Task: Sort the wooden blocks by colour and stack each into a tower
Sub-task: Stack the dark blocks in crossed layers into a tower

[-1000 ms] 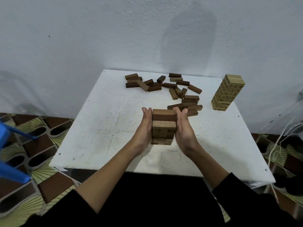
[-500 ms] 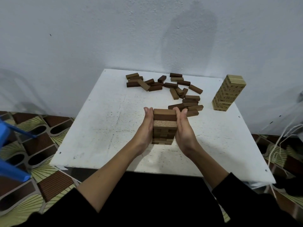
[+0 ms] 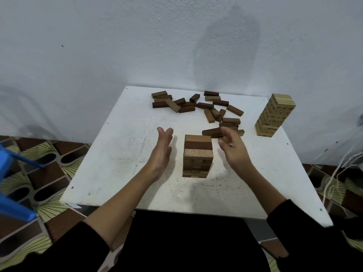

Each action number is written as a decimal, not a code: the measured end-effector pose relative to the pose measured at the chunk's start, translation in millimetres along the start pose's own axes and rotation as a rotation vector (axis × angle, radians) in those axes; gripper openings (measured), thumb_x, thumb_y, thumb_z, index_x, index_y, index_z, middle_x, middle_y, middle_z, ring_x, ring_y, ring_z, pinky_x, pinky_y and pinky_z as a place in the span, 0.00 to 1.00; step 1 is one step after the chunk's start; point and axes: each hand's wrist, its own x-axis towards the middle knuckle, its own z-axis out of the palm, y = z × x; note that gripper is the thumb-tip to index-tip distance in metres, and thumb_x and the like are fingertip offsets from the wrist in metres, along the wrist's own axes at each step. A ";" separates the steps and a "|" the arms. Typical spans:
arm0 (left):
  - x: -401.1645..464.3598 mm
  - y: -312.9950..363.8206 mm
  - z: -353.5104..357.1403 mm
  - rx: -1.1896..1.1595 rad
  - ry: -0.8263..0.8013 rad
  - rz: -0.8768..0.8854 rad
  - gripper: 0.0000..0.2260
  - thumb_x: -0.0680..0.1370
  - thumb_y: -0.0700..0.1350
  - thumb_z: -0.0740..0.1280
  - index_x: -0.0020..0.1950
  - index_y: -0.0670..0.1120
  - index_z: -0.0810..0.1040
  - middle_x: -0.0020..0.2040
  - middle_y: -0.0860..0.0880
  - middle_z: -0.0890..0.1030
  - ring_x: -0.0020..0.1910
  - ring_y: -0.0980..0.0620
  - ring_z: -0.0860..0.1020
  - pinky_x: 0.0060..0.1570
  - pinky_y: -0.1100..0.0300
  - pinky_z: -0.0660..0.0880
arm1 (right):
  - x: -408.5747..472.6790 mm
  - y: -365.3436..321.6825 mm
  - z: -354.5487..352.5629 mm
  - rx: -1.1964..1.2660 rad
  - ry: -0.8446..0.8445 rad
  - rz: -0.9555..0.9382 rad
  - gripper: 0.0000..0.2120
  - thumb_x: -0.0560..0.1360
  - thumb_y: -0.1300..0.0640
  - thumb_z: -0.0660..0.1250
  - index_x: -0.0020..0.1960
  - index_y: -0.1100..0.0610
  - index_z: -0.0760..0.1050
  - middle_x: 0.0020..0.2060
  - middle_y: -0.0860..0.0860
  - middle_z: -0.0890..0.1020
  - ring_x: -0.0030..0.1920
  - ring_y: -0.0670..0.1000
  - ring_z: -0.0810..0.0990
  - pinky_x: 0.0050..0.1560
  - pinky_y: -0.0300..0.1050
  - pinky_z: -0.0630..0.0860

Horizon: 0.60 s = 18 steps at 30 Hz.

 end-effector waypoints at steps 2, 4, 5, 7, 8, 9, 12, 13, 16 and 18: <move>10.2 0.7 -11.1 0.051 0.073 0.027 0.30 0.78 0.63 0.44 0.74 0.49 0.63 0.75 0.52 0.64 0.73 0.52 0.62 0.74 0.50 0.56 | 21.1 12.1 -10.5 -0.234 -0.001 0.019 0.22 0.77 0.66 0.63 0.70 0.56 0.67 0.69 0.53 0.70 0.67 0.52 0.67 0.66 0.44 0.65; 22.4 3.0 -18.6 0.100 0.105 0.049 0.20 0.83 0.55 0.50 0.68 0.48 0.70 0.69 0.50 0.71 0.68 0.51 0.70 0.70 0.52 0.64 | 39.4 22.7 -14.4 -0.378 -0.040 0.002 0.23 0.75 0.68 0.64 0.69 0.56 0.70 0.68 0.54 0.70 0.68 0.54 0.66 0.68 0.47 0.64; 28.3 2.4 -22.3 0.134 0.107 0.062 0.16 0.83 0.52 0.53 0.65 0.48 0.72 0.66 0.49 0.74 0.65 0.51 0.72 0.67 0.54 0.68 | 46.5 25.9 -14.9 -0.415 -0.058 -0.011 0.23 0.74 0.68 0.64 0.68 0.57 0.70 0.67 0.54 0.71 0.67 0.55 0.66 0.68 0.47 0.64; 43.3 0.6 -27.7 0.194 0.109 0.082 0.09 0.82 0.47 0.59 0.59 0.47 0.75 0.61 0.49 0.78 0.60 0.51 0.76 0.60 0.57 0.72 | 58.7 27.7 -13.7 -0.452 -0.082 -0.059 0.23 0.73 0.68 0.66 0.67 0.57 0.71 0.67 0.55 0.71 0.67 0.56 0.67 0.68 0.49 0.64; 49.7 0.8 -28.8 0.217 0.110 0.080 0.07 0.81 0.45 0.61 0.57 0.48 0.76 0.58 0.49 0.79 0.58 0.51 0.77 0.58 0.59 0.73 | 64.0 27.4 -11.9 -0.485 -0.100 -0.084 0.23 0.73 0.67 0.66 0.67 0.57 0.71 0.67 0.55 0.71 0.67 0.57 0.66 0.69 0.50 0.64; 57.7 1.9 -29.1 0.243 0.108 0.081 0.06 0.81 0.43 0.62 0.55 0.48 0.77 0.56 0.48 0.80 0.56 0.51 0.78 0.56 0.60 0.74 | 71.3 25.7 -9.7 -0.527 -0.126 -0.104 0.24 0.73 0.66 0.66 0.68 0.56 0.70 0.68 0.54 0.70 0.67 0.57 0.66 0.69 0.51 0.64; 77.6 1.8 -27.4 0.362 0.077 0.111 0.06 0.79 0.41 0.65 0.54 0.47 0.78 0.54 0.48 0.81 0.54 0.51 0.79 0.54 0.61 0.75 | 90.1 18.7 -2.0 -0.694 -0.223 -0.119 0.22 0.75 0.64 0.66 0.68 0.55 0.70 0.67 0.53 0.72 0.66 0.56 0.65 0.67 0.49 0.62; 84.3 2.5 -25.9 0.398 0.058 0.124 0.06 0.78 0.40 0.66 0.55 0.46 0.79 0.54 0.48 0.81 0.53 0.51 0.79 0.54 0.61 0.75 | 97.5 17.3 0.6 -0.726 -0.250 -0.132 0.20 0.75 0.64 0.66 0.67 0.55 0.72 0.65 0.53 0.74 0.65 0.55 0.66 0.66 0.48 0.63; 100.9 1.4 -18.2 0.513 -0.006 0.150 0.08 0.78 0.40 0.67 0.56 0.45 0.80 0.54 0.49 0.81 0.52 0.55 0.78 0.53 0.66 0.75 | 109.1 10.8 8.6 -0.719 -0.301 -0.206 0.16 0.74 0.65 0.66 0.61 0.57 0.76 0.58 0.54 0.78 0.60 0.54 0.71 0.59 0.40 0.64; 112.1 1.3 -11.4 0.583 -0.018 0.144 0.08 0.78 0.40 0.67 0.57 0.45 0.80 0.54 0.51 0.80 0.53 0.55 0.77 0.48 0.72 0.73 | 113.6 4.0 13.8 -0.654 -0.302 -0.240 0.16 0.75 0.67 0.65 0.62 0.58 0.76 0.59 0.53 0.77 0.57 0.51 0.73 0.55 0.34 0.63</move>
